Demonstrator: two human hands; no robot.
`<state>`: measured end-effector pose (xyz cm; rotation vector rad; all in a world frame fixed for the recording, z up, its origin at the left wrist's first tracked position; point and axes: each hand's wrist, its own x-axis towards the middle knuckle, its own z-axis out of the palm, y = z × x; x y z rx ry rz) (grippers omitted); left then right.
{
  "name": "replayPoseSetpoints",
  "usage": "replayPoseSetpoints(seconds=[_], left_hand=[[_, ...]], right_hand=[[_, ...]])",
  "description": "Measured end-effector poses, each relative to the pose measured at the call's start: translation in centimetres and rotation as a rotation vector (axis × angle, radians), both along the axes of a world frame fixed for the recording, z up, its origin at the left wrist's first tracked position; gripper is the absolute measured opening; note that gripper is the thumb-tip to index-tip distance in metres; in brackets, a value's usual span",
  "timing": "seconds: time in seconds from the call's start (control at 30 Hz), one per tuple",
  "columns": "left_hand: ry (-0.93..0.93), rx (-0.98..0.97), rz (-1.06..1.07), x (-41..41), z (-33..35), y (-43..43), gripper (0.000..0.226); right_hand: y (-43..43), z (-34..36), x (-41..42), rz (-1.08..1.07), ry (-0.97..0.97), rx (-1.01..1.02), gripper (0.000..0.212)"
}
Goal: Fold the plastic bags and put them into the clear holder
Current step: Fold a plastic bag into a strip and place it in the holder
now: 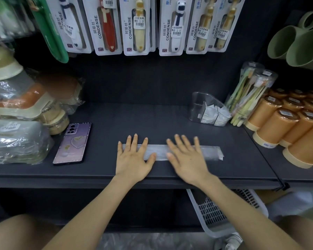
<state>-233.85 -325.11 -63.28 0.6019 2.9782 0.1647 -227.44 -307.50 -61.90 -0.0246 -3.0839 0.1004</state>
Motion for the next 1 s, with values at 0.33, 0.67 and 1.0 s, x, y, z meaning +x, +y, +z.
replayPoseSetpoints(seconds=[0.33, 0.67, 1.0], left_hand=[[0.016, -0.01, -0.016, 0.0, 0.1, -0.1, 0.067], [-0.052, -0.013, -0.088, -1.0, 0.7, -0.6, 0.068], [0.259, 0.572, -0.366, 2.1, 1.8, 0.9, 0.044]], right_hand=[[8.2, -0.5, 3.4, -0.186, -0.167, -0.053, 0.108], [6.4, 2.3, 0.4, -0.218, -0.044, -0.217, 0.028], [4.2, 3.6, 3.4, -0.17, -0.145, -0.451, 0.017]])
